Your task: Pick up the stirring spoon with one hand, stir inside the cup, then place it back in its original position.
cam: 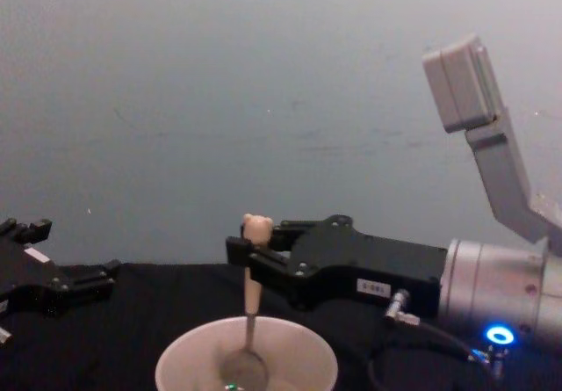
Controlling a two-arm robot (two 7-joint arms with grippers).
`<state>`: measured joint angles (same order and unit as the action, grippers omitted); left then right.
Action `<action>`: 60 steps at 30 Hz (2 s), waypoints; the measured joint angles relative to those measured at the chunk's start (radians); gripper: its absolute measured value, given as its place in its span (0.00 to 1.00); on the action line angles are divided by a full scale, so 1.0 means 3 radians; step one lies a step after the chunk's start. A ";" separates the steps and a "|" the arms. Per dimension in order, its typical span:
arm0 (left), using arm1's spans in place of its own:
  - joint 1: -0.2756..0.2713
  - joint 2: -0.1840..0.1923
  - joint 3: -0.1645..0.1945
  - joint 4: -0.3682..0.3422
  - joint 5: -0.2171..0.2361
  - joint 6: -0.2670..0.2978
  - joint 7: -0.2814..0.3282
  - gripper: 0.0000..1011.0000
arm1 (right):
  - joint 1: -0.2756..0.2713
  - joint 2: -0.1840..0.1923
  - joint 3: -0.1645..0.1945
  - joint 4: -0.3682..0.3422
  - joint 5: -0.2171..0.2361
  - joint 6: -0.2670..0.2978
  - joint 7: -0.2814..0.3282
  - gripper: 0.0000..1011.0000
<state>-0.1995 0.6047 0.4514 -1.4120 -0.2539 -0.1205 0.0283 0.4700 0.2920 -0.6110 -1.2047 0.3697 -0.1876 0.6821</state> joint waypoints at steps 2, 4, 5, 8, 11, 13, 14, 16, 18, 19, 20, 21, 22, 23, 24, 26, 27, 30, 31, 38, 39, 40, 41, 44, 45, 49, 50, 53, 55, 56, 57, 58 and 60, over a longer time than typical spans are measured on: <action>0.0000 0.0000 0.0000 0.0000 0.0000 0.0000 0.0000 0.99 | 0.0000 0.0012 0.0009 0.0000 -0.0004 0.0000 -0.0006 0.19; 0.0000 0.0000 0.0000 0.0000 0.0000 0.0000 0.0000 0.99 | -0.0007 0.0026 0.0019 -0.0005 -0.0007 0.0000 -0.0009 0.19; 0.0000 0.0000 0.0000 0.0000 0.0000 0.0000 0.0000 0.99 | -0.0016 0.0042 0.0029 -0.0015 -0.0008 0.0000 -0.0010 0.19; 0.0000 0.0000 0.0000 0.0000 0.0000 0.0000 0.0000 0.99 | -0.0043 0.0077 0.0053 -0.0052 -0.0006 0.0003 -0.0012 0.19; 0.0000 0.0000 0.0000 0.0000 0.0000 0.0000 0.0000 0.99 | -0.0075 0.0112 0.0075 -0.0104 0.0003 0.0012 -0.0013 0.19; 0.0000 0.0000 0.0000 0.0000 0.0000 0.0000 0.0000 0.99 | -0.0103 0.0141 0.0087 -0.0151 0.0014 0.0020 -0.0011 0.19; 0.0000 0.0000 0.0000 0.0000 0.0000 0.0000 0.0000 0.99 | -0.0113 0.0151 0.0090 -0.0167 0.0017 0.0023 -0.0010 0.19; 0.0000 0.0000 0.0000 0.0000 0.0000 0.0000 0.0000 0.99 | -0.0147 0.0184 0.0096 -0.0222 0.0034 0.0033 0.0005 0.19; 0.0000 0.0000 0.0000 0.0000 0.0000 0.0000 0.0000 0.99 | -0.0171 0.0207 0.0097 -0.0255 0.0042 0.0042 0.0014 0.19; 0.0000 0.0000 0.0000 0.0000 0.0000 0.0000 0.0000 0.99 | -0.0183 0.0217 0.0097 -0.0273 0.0046 0.0047 0.0018 0.19; 0.0000 0.0000 0.0000 0.0000 0.0000 0.0000 0.0000 0.99 | -0.0205 0.0236 0.0097 -0.0303 0.0053 0.0054 0.0028 0.19; 0.0000 0.0000 0.0000 0.0000 0.0000 0.0000 0.0000 0.99 | -0.0217 0.0246 0.0096 -0.0319 0.0056 0.0058 0.0034 0.19; 0.0000 0.0000 0.0000 0.0000 0.0000 0.0000 0.0000 0.99 | -0.0237 0.0266 0.0094 -0.0348 0.0065 0.0067 0.0042 0.19; 0.0000 0.0000 0.0000 0.0000 0.0000 0.0000 0.0000 0.99 | -0.0248 0.0276 0.0092 -0.0362 0.0067 0.0071 0.0045 0.19; 0.0000 0.0000 0.0000 0.0000 0.0000 0.0000 0.0000 0.99 | -0.0258 0.0284 0.0089 -0.0375 0.0070 0.0076 0.0050 0.19; 0.0000 0.0000 0.0000 0.0000 0.0000 0.0000 0.0000 0.99 | -0.0284 0.0306 0.0079 -0.0416 0.0082 0.0088 0.0064 0.19; 0.0000 0.0000 0.0000 0.0000 0.0000 0.0000 0.0000 0.99 | -0.0291 0.0311 0.0075 -0.0428 0.0084 0.0091 0.0067 0.19; 0.0000 0.0000 0.0000 0.0000 0.0000 0.0000 0.0000 0.99 | -0.0316 0.0325 0.0053 -0.0474 0.0094 0.0098 0.0086 0.19; 0.0000 0.0000 0.0000 0.0000 0.0000 0.0000 0.0000 0.99 | -0.0320 0.0327 0.0047 -0.0482 0.0096 0.0100 0.0091 0.19; 0.0000 0.0000 0.0000 0.0000 0.0000 0.0000 0.0000 0.99 | -0.0314 0.0303 -0.0022 -0.0505 0.0112 0.0105 0.0136 0.19; 0.0000 0.0000 0.0000 0.0000 0.0000 0.0000 0.0000 0.99 | -0.0301 0.0288 -0.0038 -0.0495 0.0112 0.0106 0.0143 0.19; 0.0000 0.0000 0.0000 0.0000 0.0000 0.0000 0.0000 0.99 | -0.0294 0.0280 -0.0047 -0.0487 0.0112 0.0105 0.0145 0.19; 0.0000 0.0000 0.0000 0.0000 0.0000 0.0000 0.0000 0.99 | -0.0289 0.0274 -0.0053 -0.0480 0.0112 0.0106 0.0147 0.19; 0.0000 0.0000 0.0000 0.0000 0.0000 0.0000 0.0000 0.99 | -0.0252 0.0233 -0.0085 -0.0433 0.0107 0.0104 0.0158 0.19; 0.0000 0.0000 0.0000 0.0000 0.0000 0.0000 0.0000 0.99 | -0.0230 0.0209 -0.0099 -0.0399 0.0103 0.0102 0.0159 0.19; 0.0000 0.0000 0.0000 0.0000 0.0000 0.0000 0.0000 0.99 | -0.0164 0.0146 -0.0125 -0.0311 0.0087 0.0091 0.0158 0.19; 0.0000 0.0000 0.0000 0.0000 0.0000 0.0000 0.0000 0.99 | -0.0149 0.0132 -0.0129 -0.0289 0.0082 0.0087 0.0156 0.19; 0.0000 0.0000 0.0000 0.0000 0.0000 0.0000 0.0000 0.99 | -0.0097 0.0077 -0.0138 -0.0206 0.0064 0.0074 0.0141 0.19; 0.0000 0.0000 0.0000 0.0000 0.0000 0.0000 0.0000 0.99 | -0.0063 0.0045 -0.0138 -0.0154 0.0060 0.0063 0.0128 0.19; 0.0000 0.0000 0.0000 0.0000 0.0000 0.0000 0.0000 0.99 | -0.0052 0.0033 -0.0137 -0.0137 0.0058 0.0061 0.0121 0.19; 0.0000 0.0000 0.0000 0.0000 0.0000 0.0000 0.0000 0.99 | -0.0034 0.0014 -0.0135 -0.0107 0.0056 0.0057 0.0111 0.19; 0.0000 0.0000 0.0000 0.0000 0.0000 0.0000 0.0000 0.99 | -0.0034 0.0014 -0.0135 -0.0107 0.0056 0.0057 0.0111 0.19; 0.0000 0.0000 0.0000 0.0000 0.0000 0.0000 0.0000 0.99 | -0.0007 -0.0013 -0.0124 -0.0063 0.0051 0.0055 0.0088 0.19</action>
<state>-0.1995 0.6047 0.4514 -1.4120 -0.2539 -0.1205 0.0283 0.4680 0.2880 -0.6484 -1.2237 0.3851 -0.1711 0.7086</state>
